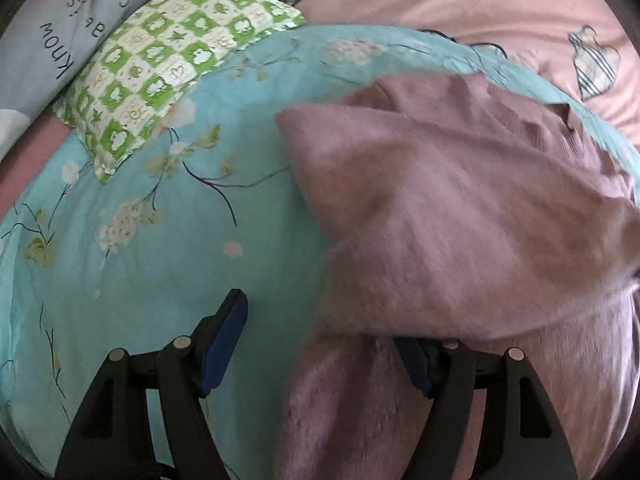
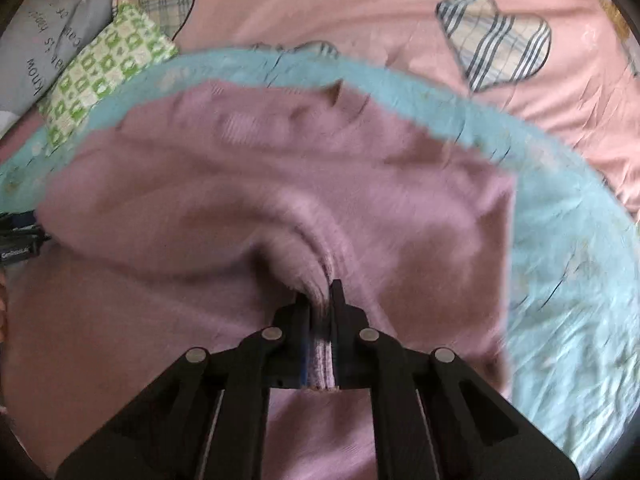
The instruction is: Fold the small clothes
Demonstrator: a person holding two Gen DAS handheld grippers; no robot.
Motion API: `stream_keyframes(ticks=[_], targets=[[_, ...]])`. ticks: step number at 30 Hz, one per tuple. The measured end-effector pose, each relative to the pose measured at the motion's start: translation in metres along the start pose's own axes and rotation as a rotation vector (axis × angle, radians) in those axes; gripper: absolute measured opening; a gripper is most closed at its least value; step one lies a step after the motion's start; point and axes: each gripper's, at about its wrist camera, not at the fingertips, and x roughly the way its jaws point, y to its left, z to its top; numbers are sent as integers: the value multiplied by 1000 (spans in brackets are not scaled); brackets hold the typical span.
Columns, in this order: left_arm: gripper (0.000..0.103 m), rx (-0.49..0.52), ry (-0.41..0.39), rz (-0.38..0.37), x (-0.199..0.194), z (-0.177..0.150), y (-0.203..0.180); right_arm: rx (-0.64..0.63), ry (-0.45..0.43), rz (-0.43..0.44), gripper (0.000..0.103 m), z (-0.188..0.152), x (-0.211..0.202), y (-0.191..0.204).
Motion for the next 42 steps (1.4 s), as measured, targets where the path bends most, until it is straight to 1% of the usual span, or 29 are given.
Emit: stream_keyframes(ticks=[1, 3, 5, 6, 7, 9, 11, 13, 14, 16, 17, 18, 19, 21, 22, 23, 25, 26, 28, 29, 30, 31, 33, 35, 38, 39, 40, 41, 42], targets=[[72, -12, 2, 3, 1, 2, 1, -5, -50, -29, 8, 10, -11, -7], [72, -52, 7, -20, 1, 7, 7, 7, -202, -87, 8, 35, -50, -26], [73, -86, 10, -51, 2, 7, 8, 11, -365, -188, 8, 52, -88, -45], [72, -102, 11, -61, 1, 7, 8, 13, -381, -208, 8, 54, -93, -51], [72, -118, 16, -59, 1, 7, 8, 11, -365, -211, 8, 55, -90, -58], [72, -144, 22, -51, 0, 3, 10, -1, -274, -167, 8, 43, -65, -67], [72, -181, 30, -72, 2, 2, 17, -46, -174, -172, 8, 19, -34, -63], [72, -205, 37, -100, 1, 0, 24, -51, -70, -145, 9, -6, -5, -61], [72, -215, 43, -117, 0, -1, 29, -40, -27, -133, 11, -15, 3, -63], [72, -242, 55, -165, -1, -3, 41, -7, 47, -116, 19, -32, 13, -64], [72, -256, 58, -196, -1, -5, 49, 5, 56, -108, 23, -40, 10, -65], [72, -266, 59, -221, -2, -8, 55, 9, 49, -92, 34, -46, 2, -65], [72, -274, 63, -258, -3, -11, 61, 10, 49, -85, 47, -48, -3, -63], [72, -258, 75, -285, -8, -16, 67, 22, 52, -71, 64, -55, -16, -63], [72, -245, 87, -289, -11, -19, 69, 41, 47, -66, 65, -58, -24, -67], [71, -227, 107, -321, -18, -23, 71, 62, 41, -51, 65, -59, -30, -70], [70, -215, 122, -408, -28, -27, 74, 129, 22, 12, 65, -63, -42, -79], [70, -212, 132, -460, -37, -29, 75, 182, 6, 54, 65, -66, -51, -86], [71, -211, 124, -545, -50, -23, 74, 244, -22, 100, 65, -65, -59, -94], [71, -202, 106, -566, -58, -16, 70, 279, -40, 127, 65, -65, -63, -97], [71, -192, 85, -570, -64, -7, 64, 307, -53, 149, 65, -62, -64, -99], [75, -184, 70, -569, -67, 0, 60, 344, -67, 177, 65, -62, -65, -102], [81, -173, 56, -547, -60, 22, 45, 391, -78, 224, 65, -56, -61, -106], [81, -165, 67, -517, -46, 41, 32, 452, -83, 263, 65, -49, -53, -110], [81, -155, 92, -478, -19, 63, 14, 489, -99, 271, 65, -33, -40, -113], [81, -146, 96, -457, -11, 67, 10, 496, -97, 283, 65, -29, -37, -113], [80, -135, 90, -419, -2, 72, 5, 507, -91, 316, 65, -25, -31, -112], [80, -124, 91, -373, 6, 75, 5, 516, -81, 371, 65, -20, -23, -110], [75, -111, 98, -318, 14, 77, 3, 521, -69, 426, 65, -17, -15, -108]])
